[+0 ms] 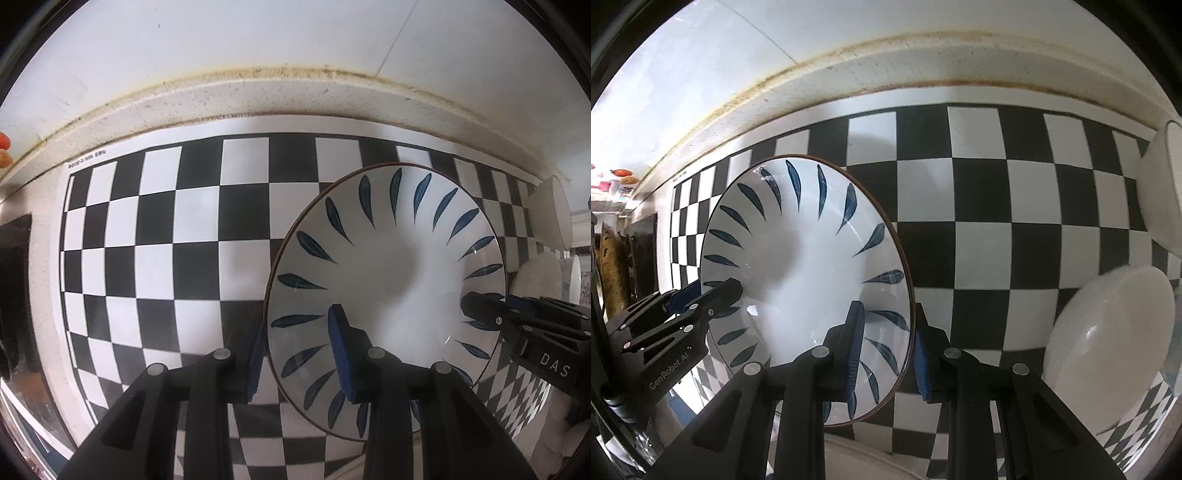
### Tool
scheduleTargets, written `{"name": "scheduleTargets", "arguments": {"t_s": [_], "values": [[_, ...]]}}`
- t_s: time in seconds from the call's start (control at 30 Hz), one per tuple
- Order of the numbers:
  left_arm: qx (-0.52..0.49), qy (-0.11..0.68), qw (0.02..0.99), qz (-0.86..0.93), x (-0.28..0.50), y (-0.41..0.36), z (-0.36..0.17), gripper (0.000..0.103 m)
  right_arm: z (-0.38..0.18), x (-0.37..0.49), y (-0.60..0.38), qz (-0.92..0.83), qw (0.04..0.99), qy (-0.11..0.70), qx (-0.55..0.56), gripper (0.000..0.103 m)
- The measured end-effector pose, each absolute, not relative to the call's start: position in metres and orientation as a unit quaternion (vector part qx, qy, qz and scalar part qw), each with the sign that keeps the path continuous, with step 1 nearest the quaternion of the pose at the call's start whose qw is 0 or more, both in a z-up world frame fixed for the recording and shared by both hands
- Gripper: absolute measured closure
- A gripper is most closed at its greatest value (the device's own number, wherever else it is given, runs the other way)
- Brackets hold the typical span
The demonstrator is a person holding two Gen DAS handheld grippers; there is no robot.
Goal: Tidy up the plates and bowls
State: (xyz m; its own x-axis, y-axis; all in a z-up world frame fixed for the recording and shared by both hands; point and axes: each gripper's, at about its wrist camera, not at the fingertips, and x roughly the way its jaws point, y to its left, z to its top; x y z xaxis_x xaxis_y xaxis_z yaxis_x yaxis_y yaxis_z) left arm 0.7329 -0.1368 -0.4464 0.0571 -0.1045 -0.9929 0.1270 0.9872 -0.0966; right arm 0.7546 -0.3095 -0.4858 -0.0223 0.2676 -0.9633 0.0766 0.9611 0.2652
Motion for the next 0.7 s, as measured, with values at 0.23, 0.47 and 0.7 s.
{"name": "scheduleTargets", "arguments": {"t_s": [0.23, 0.47, 0.7], "values": [[0.011, 0.666, 0.74, -0.097, 0.711, -0.132, -0.406, 0.073, -0.448, 0.733, -0.308, 0.085, 0.704, 0.696, 0.112, 0.077], [0.02, 0.646, 0.756, -0.105, 0.679, -0.124, -0.371, 0.073, -0.408, 0.698, -0.311, 0.094, 0.722, 0.676, 0.113, 0.078], [0.026, 0.644, 0.756, -0.113, 0.64, -0.123, -0.361, 0.073, -0.396, 0.654, -0.317, 0.098, 0.724, 0.672, 0.121, 0.078]]}}
